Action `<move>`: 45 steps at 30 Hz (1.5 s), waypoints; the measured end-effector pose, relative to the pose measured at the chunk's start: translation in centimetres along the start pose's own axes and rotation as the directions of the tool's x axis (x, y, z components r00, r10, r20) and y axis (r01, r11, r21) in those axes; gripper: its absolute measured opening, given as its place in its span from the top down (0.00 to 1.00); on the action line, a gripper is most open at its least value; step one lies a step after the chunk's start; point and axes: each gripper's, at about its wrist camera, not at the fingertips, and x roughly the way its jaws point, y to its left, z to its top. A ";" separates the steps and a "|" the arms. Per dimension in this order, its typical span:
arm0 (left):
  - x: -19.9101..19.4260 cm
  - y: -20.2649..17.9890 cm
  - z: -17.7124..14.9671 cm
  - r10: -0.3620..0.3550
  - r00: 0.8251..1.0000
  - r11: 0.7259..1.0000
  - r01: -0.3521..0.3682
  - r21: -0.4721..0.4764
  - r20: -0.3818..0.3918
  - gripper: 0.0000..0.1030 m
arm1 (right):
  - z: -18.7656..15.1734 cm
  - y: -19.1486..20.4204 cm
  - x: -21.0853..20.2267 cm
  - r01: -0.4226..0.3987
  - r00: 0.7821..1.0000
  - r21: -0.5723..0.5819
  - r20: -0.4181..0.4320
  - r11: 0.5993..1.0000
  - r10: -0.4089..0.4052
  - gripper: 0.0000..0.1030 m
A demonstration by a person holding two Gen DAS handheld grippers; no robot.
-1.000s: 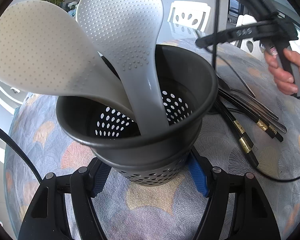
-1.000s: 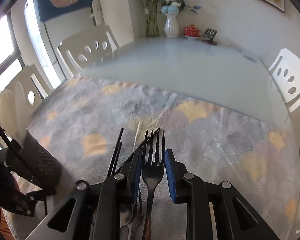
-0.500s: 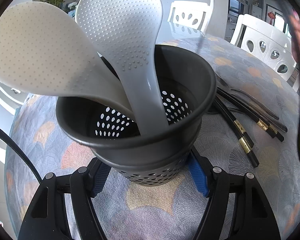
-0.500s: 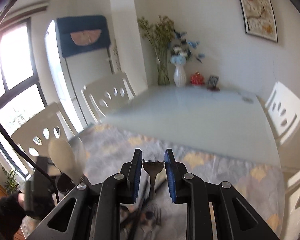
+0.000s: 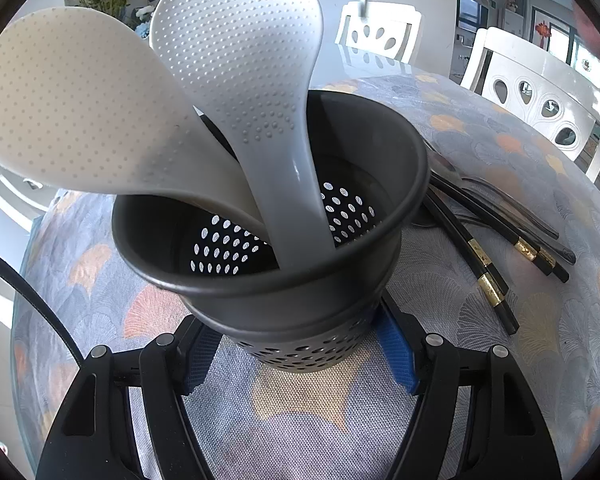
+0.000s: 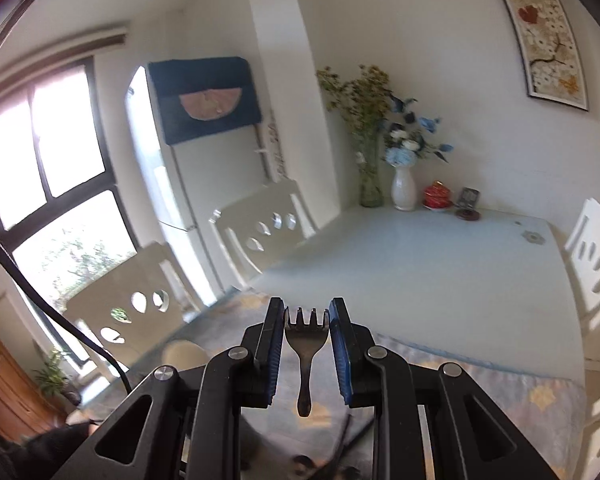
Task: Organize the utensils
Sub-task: 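Lower the fork handle-first into the black holder and open the right gripper, then withdraw the right gripper back over the chopsticks and spoons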
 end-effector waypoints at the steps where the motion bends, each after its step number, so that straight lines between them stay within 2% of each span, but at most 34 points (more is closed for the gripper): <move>1: 0.0 0.0 0.0 0.000 1.000 1.000 0.000 0.000 0.000 0.32 | 0.6 0.4 -0.1 -0.015 1.000 -0.001 0.008 1.000 0.015 0.79; 8: 0.1 0.0 0.0 0.004 1.000 1.000 -0.004 0.004 0.001 0.32 | 2.6 3.2 -0.3 -0.118 0.992 0.001 0.032 0.993 0.118 0.79; 12: 0.2 -0.1 0.0 0.008 1.000 1.000 -0.008 0.007 0.003 0.32 | 0.9 4.3 1.5 -0.175 0.984 0.016 -0.023 0.984 0.175 0.79; 16: 0.2 -0.3 0.0 0.011 1.000 1.000 -0.011 0.009 0.004 0.32 | -1.8 4.2 3.2 -0.239 0.965 0.065 -0.093 0.969 0.245 0.79; 27: 0.3 -0.3 -0.1 0.008 1.000 1.000 -0.008 0.005 0.000 0.31 | -5.9 2.5 5.5 -0.247 0.934 0.082 -0.245 0.966 0.260 0.78; 32: 0.4 0.1 -0.1 0.006 1.000 1.000 -0.006 -0.002 -0.004 0.30 | -6.0 1.6 4.5 -0.218 0.946 0.070 -0.229 0.973 0.228 0.77; 34: 0.5 0.3 -0.1 0.004 1.000 1.000 -0.004 -0.005 -0.005 0.29 | -5.8 0.9 3.2 -0.185 0.960 0.055 -0.201 0.981 0.192 0.75; 35: 0.5 0.4 -0.1 0.003 1.000 1.000 -0.003 -0.006 -0.006 0.29 | -5.7 0.6 2.5 -0.163 0.968 0.047 -0.187 0.986 0.169 0.70; 38: 0.4 0.5 -0.1 0.003 1.000 1.000 -0.003 -0.007 -0.006 0.29 | -5.7 -0.5 0.2 -0.078 0.987 0.042 -0.134 0.996 0.083 0.44; 39: 0.4 0.4 -0.1 0.003 1.000 1.000 -0.003 -0.007 -0.006 0.29 | -5.9 -1.4 -0.9 -0.039 0.992 0.052 -0.114 0.998 0.044 0.43; 41: 0.4 0.5 -0.1 0.002 1.000 1.000 -0.002 -0.007 -0.006 0.29 | -6.2 -2.7 -2.1 0.020 0.994 0.068 -0.111 0.997 -0.013 0.43; 43: 0.4 0.4 -0.1 0.003 1.000 1.000 -0.003 -0.007 -0.006 0.29 | -7.0 -4.4 -3.2 0.107 0.987 0.081 -0.132 0.991 -0.096 0.43; 45: 0.4 0.5 -0.1 0.003 1.000 1.000 -0.003 -0.007 -0.006 0.29 | -7.9 -5.7 -3.8 0.150 0.978 0.081 -0.161 0.985 -0.135 0.43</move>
